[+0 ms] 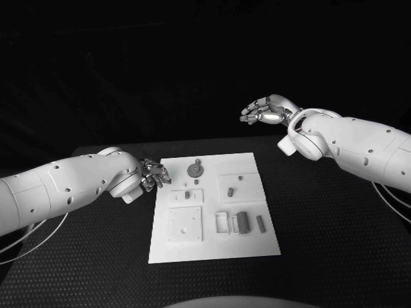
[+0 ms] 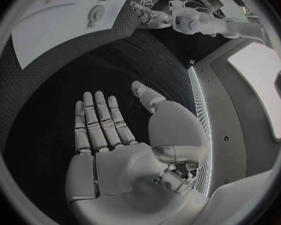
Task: Assemble the parts on the task board
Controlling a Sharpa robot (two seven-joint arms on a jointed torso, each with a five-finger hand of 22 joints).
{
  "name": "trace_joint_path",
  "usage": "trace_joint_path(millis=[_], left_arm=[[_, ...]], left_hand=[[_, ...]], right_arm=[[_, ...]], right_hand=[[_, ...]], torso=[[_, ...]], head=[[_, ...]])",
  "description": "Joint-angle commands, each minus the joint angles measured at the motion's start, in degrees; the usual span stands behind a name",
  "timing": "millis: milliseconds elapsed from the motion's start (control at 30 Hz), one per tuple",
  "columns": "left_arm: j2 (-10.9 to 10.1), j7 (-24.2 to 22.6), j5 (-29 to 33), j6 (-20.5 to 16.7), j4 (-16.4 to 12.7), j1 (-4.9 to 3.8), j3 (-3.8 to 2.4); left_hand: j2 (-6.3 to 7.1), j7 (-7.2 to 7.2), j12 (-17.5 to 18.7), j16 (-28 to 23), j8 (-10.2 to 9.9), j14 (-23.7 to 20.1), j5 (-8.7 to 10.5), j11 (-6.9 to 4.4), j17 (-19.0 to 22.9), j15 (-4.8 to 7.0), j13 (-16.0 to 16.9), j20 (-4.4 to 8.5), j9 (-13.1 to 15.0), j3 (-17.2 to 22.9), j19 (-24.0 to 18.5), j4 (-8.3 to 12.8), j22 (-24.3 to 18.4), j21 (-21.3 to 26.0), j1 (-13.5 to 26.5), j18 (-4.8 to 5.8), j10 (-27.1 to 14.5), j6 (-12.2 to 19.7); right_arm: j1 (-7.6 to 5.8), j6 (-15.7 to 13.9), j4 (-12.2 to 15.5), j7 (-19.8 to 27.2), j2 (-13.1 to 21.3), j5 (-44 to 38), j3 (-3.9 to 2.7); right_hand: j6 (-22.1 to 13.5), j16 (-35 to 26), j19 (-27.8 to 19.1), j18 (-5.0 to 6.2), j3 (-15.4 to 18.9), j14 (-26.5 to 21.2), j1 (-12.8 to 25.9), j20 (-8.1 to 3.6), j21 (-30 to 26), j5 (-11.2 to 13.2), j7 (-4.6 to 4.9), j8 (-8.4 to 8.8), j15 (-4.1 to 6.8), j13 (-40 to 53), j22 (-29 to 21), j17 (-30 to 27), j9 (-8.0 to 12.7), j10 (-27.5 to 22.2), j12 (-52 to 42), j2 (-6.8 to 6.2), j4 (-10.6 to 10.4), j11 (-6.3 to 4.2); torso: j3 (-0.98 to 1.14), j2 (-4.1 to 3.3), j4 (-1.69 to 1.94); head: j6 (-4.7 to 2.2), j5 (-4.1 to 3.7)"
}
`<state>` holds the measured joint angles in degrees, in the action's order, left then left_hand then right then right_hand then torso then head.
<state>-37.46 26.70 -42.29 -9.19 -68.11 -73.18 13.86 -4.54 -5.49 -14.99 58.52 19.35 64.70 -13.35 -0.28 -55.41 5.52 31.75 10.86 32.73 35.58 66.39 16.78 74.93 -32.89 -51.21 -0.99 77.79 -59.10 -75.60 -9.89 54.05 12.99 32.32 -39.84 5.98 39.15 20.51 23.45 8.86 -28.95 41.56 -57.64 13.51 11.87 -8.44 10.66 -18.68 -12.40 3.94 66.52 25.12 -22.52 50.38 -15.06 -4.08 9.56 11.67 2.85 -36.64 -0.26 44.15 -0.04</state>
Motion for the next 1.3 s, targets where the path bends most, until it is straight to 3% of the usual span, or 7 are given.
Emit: trace_joint_path(millis=[33, 267, 500, 767, 1300], left_arm=[[0.2, 1.05, -0.68, -1.73, -0.57, 0.34, -0.03], [0.96, 1.28, -2.12, -0.78, -0.95, 1.21, -0.02], [1.95, 1.38, -3.51, -0.3, -0.35, 2.2, -0.04], [2.92, 1.35, -4.63, 0.98, 0.7, 2.97, -0.05], [3.31, 1.76, -5.37, 3.01, 1.26, 3.47, -0.06]], left_hand=[[0.21, 0.61, -0.24, 0.41, 0.22, 0.39, -0.34, 0.09, -0.1, -0.01, 0.07, 0.13, 1.55, 0.31, 0.43, -0.03, 1.11, -0.33, 0.27, -2.75, -0.03, -2.28], [0.26, 0.67, -0.28, 0.48, 0.26, 0.45, -0.62, 0.04, -0.26, 0.01, 0.13, 0.15, 1.58, 0.32, 0.45, -0.03, 1.14, -0.37, 0.31, -2.74, 0.06, -2.42], [0.37, 0.92, -0.48, 0.7, 0.44, 0.8, -2.8, -0.16, -0.92, 0.13, 0.41, 0.3, 1.76, 0.41, 0.7, 0.0, 1.24, -0.72, 0.7, -2.76, 0.52, -2.96], [0.42, 0.96, -0.53, 0.74, 0.48, 0.85, -3.06, -0.2, -1.05, 0.15, 0.46, 0.31, 1.8, 0.38, 0.71, -0.01, 1.24, -0.78, 0.85, -2.75, 0.61, -3.08], [0.43, 1.07, -0.59, 0.76, 0.57, 1.05, -3.26, -0.28, -1.22, 0.14, 0.54, 0.34, 1.86, 0.35, 0.8, -0.05, 1.23, -0.89, 1.16, -2.76, 0.81, -3.32]], right_arm=[[0.01, 0.66, -0.12, 0.33, -0.08, -0.1, -0.01], [0.03, 0.71, -0.14, 0.35, -0.26, -0.09, -0.01], [0.07, 0.75, -0.16, 0.35, -0.26, -0.09, -0.01], [0.12, 0.78, -0.11, 0.35, -0.26, -0.09, -0.01], [0.16, 0.77, 0.17, 0.38, -0.09, -0.09, 0.0]], right_hand=[[-0.44, -0.24, 0.32, -0.34, 0.09, 0.46, -0.17, 0.07, -0.2, -0.02, 2.11, -0.31, 0.08, -0.02, 0.1, 0.08, 0.1, 0.39, 0.26, -0.17, -0.29, -0.03], [-0.45, -0.25, 0.33, -0.34, 0.11, 0.47, -0.16, 0.07, -0.25, -0.02, 2.1, -0.32, 0.08, -0.02, 0.12, 0.09, 0.12, 0.4, 0.28, -0.17, -0.32, -0.04], [-0.46, -0.26, 0.34, -0.33, 0.11, 0.47, -0.17, 0.07, -0.28, -0.02, 2.1, -0.33, 0.08, -0.02, 0.13, 0.1, 0.15, 0.41, 0.3, -0.17, -0.33, -0.04], [-0.46, -0.28, 0.36, -0.33, 0.12, 0.48, -0.17, 0.07, -0.33, -0.02, 2.1, -0.35, 0.08, -0.02, 0.15, 0.11, 0.17, 0.41, 0.32, -0.17, -0.34, -0.05], [-0.49, -0.31, 0.38, -0.33, 0.14, 0.47, -0.17, 0.07, -0.42, -0.02, 2.12, -0.37, 0.08, -0.02, 0.2, 0.12, 0.23, 0.43, 0.37, -0.17, -0.38, -0.03]], torso=[[-0.06, -0.08, -0.01], [-0.06, -0.13, -0.06], [-0.03, -0.14, -0.01], [-0.02, -0.15, -0.06], [-0.01, -0.16, -0.03]], head=[[0.11, 0.02], [0.14, 0.0], [0.35, -0.19], [0.51, -0.36], [0.93, -0.47]])
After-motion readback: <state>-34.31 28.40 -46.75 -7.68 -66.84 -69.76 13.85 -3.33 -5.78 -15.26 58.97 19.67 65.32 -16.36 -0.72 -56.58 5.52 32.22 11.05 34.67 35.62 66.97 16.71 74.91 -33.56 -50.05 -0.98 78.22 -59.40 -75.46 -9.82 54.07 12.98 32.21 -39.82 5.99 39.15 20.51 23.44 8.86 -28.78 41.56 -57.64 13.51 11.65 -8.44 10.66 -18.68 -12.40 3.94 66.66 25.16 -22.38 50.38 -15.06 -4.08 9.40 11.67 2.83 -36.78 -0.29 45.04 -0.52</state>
